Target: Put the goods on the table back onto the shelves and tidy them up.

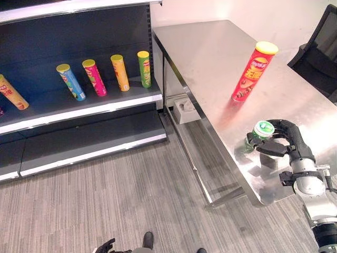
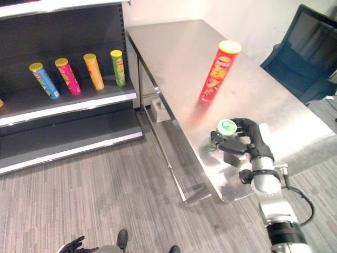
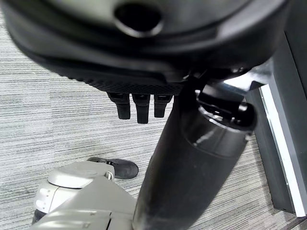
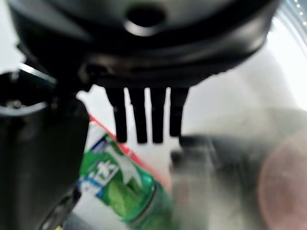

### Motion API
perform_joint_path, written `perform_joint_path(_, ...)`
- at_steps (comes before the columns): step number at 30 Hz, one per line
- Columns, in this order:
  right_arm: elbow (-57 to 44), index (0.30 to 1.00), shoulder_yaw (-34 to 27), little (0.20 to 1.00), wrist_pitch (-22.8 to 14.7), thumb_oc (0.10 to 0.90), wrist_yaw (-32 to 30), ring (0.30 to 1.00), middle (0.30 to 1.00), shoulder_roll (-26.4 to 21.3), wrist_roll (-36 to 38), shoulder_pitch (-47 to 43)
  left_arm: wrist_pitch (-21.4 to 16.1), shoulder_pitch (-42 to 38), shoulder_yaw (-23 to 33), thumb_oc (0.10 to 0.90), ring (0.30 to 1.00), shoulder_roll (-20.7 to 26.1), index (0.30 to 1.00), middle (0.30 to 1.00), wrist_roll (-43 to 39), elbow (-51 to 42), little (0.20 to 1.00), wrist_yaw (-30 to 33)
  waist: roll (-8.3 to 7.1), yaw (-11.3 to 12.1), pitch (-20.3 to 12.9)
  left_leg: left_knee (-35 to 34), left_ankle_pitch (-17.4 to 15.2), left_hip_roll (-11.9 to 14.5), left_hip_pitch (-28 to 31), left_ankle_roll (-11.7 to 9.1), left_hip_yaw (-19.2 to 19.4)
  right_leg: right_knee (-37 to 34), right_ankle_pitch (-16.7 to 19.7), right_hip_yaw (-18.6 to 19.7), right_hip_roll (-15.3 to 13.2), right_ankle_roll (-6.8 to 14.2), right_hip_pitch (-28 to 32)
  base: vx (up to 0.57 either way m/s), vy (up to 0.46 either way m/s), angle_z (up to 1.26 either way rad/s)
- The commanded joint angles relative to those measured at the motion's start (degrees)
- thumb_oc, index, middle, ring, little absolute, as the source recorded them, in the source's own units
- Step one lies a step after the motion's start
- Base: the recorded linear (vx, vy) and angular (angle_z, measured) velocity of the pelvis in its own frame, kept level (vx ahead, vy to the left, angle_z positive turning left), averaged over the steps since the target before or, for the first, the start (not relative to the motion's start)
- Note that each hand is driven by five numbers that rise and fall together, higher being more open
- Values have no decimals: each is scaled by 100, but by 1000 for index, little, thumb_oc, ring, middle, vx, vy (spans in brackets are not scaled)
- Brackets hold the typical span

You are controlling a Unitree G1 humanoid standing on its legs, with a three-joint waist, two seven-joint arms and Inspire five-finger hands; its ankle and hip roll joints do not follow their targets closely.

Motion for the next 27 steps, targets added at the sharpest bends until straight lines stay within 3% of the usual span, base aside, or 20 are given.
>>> perform_joint_path(1,-537,300,-192,300,-320,400,-29,300,300,-666,226,-481,-270,-243,-89,800,900,276,900,900,98,-65,900,144,-26,86,-224,35,-360,382,296,-341,213,39,-60,124,-257,366,141,0,0,0)
perform_joint_path(12,-1718,300,-980,300,-530,400,93,300,300,-1019,576,-149,-256,-256,90,800,900,363,900,900,104,-366,900,109,-74,-54,-318,35,-362,564,411,-429,301,39,-224,260,-71,288,150,-2,-49,-2)
perform_joint_path(15,-2067,300,-922,300,-729,400,338,300,300,-1545,1170,-595,-281,-216,3,800,900,442,900,900,25,-605,900,12,-114,1,-308,41,-178,810,358,-592,225,39,-368,257,158,166,160,-43,-217,4)
perform_joint_path(17,-2130,300,-681,300,-843,400,481,300,300,-1810,1580,-974,-310,-136,-36,800,900,460,900,900,-89,-784,900,-42,-158,84,-201,343,-160,919,209,-625,105,39,-439,247,282,73,179,-63,-203,11)
perform_joint_path(18,-2114,300,-661,300,-848,400,483,300,300,-1818,1588,-1001,-308,-135,-29,800,900,455,900,900,-90,-788,900,-42,-153,70,-198,383,-180,922,185,-627,93,39,-440,241,285,69,178,-136,-128,7)
perform_joint_path(20,-2134,300,-556,300,-959,400,526,300,300,-2069,1997,-1403,-346,-225,-114,800,900,468,900,900,-250,-861,900,-31,-214,167,114,1149,-153,870,-392,-710,-157,39,-490,114,298,-27,223,-171,-116,16)
perform_joint_path(23,-2064,300,-483,300,-999,400,537,300,300,-2325,2150,-1645,-378,-268,-134,800,900,470,900,900,-328,-918,900,-34,-245,205,182,1402,-76,835,-698,-762,-271,39,-513,-28,280,-30,258,-32,4,57)
perform_joint_path(25,-2010,300,-398,300,-1030,400,588,300,300,-2718,2412,-1924,-403,-259,-131,800,900,515,900,900,-353,-906,900,-43,-300,206,130,976,183,1216,-628,-793,-125,39,-497,-154,273,59,286,47,123,34)
perform_joint_path(27,-1995,300,-406,300,-1056,400,583,300,300,-2818,2477,-1952,-404,-292,-124,800,900,530,900,900,-349,-875,900,-36,-340,163,92,773,346,1333,-654,-775,-22,39,-463,-203,235,91,237,11,94,18)
